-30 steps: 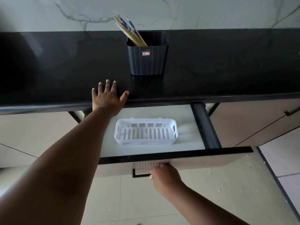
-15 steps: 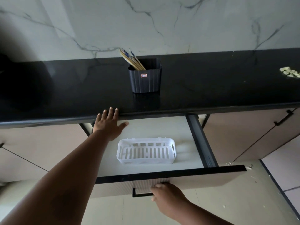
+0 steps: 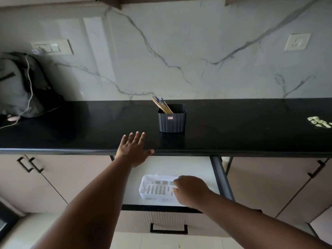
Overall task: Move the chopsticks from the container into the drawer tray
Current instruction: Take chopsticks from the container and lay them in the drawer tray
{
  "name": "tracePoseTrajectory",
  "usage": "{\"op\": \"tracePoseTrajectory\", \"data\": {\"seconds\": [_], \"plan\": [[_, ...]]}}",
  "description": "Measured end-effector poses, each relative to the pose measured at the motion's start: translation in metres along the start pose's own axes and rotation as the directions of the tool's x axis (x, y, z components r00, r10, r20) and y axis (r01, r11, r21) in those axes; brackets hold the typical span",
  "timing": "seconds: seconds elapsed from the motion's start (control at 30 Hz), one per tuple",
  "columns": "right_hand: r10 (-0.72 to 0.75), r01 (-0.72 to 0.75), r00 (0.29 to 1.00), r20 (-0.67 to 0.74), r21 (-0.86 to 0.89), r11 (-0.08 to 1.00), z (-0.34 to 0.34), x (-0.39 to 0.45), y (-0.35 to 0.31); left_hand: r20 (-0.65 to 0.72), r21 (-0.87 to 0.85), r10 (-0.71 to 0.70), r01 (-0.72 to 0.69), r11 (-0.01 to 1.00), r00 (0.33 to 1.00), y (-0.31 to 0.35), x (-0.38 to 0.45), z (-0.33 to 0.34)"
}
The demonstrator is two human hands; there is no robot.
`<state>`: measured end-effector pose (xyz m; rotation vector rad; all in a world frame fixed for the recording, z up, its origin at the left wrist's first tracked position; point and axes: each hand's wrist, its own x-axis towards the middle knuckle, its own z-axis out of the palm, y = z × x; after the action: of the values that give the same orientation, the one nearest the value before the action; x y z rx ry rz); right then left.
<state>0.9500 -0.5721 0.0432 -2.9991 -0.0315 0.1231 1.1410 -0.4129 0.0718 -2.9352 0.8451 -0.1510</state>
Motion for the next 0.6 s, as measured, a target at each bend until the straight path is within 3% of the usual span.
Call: {"op": "tracePoseTrajectory", "data": {"seconds": [0.4, 0.6], "plan": [[0.240, -0.227, 0.943, -0.229, 0.080, 0.971, -0.065, 0.107, 0.058, -0.051, -0.053, 0.004, -0.007, 0.999, 0.999, -0.017, 0.056, -0.014], [0.411, -0.342, 0.868, -0.279, 0.263, 0.902, -0.090, 0.161, 0.072, 0.005, -0.256, -0.055, 0.054, 0.965, 0.998, -0.041, 0.112, -0.011]]}}
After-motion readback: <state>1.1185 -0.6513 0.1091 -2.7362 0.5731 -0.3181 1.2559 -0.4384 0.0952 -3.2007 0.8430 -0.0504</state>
